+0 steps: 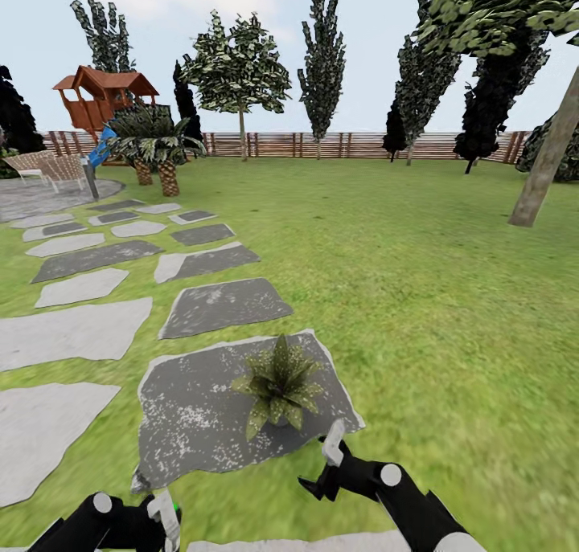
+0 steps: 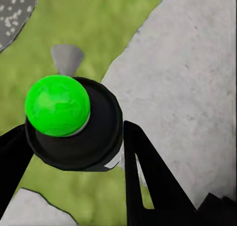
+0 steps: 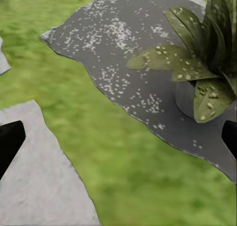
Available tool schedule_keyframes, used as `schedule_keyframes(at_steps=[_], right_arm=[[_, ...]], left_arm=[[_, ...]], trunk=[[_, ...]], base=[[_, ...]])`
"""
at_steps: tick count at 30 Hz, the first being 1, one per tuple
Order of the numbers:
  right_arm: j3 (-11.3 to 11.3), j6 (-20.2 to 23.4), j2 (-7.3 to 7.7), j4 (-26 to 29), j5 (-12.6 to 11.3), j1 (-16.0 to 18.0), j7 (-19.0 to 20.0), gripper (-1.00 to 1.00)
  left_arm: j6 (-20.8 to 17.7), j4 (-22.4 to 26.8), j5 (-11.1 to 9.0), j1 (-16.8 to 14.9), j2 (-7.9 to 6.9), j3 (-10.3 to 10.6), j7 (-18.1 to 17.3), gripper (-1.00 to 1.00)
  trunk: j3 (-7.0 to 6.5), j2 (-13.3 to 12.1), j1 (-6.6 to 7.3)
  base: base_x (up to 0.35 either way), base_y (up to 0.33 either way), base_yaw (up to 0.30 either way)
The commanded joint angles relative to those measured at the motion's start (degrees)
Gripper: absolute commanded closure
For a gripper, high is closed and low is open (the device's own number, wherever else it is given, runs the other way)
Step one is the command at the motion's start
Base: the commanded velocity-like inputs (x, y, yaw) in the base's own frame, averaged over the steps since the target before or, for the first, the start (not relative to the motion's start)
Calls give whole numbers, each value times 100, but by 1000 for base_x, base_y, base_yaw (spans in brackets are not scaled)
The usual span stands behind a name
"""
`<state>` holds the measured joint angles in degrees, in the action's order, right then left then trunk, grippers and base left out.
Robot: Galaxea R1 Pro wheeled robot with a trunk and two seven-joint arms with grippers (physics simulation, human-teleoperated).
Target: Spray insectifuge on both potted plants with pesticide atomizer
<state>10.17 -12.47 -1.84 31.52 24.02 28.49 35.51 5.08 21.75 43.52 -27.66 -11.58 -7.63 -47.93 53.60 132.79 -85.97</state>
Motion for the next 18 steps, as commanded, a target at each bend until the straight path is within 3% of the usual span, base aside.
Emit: schedule_keyframes(at_steps=[1, 4, 5, 6, 11, 13, 15, 18], right_arm=[[-7, -32, -10, 2, 69, 18, 192, -100], [21, -28, -20, 3, 82, 58, 371, -100], [140, -22, -28, 3, 153, 114, 435, -100], [308, -16, -46, 3, 257, 187, 506, 100], [455, -10, -62, 0, 384, 294, 655, 100], [459, -5, -67, 7, 391, 320, 823, 100], [467, 140, -77, 10, 425, 379, 1046, 100], [469, 297, -80, 28, 561, 442, 1366, 100]], left_arm=[[49, 31, 68, -6, 5, 87, -171, 100], [22, 236, 71, -10, 24, 433, -352, 100], [1, 335, 73, -11, 75, 570, -379, 100], [-13, 432, 85, -11, 158, 670, -405, 100], [-39, 806, 84, -33, 300, 751, -561, 100], [-55, 894, 127, -138, 453, 811, -630, 100], [-224, 922, 388, -235, 661, 1011, -660, 100], [-377, 930, 541, -305, 871, 1072, -671, 100]], trunk=[[5, 2, 1], [5, 2, 1], [5, 2, 1], [5, 2, 1], [5, 2, 1], [5, 2, 1], [5, 2, 1], [5, 2, 1]], base=[[0, 0, 0], [0, 0, 0], [0, 0, 0], [0, 0, 0], [0, 0, 0], [0, 0, 0], [0, 0, 0], [0, 0, 0]])
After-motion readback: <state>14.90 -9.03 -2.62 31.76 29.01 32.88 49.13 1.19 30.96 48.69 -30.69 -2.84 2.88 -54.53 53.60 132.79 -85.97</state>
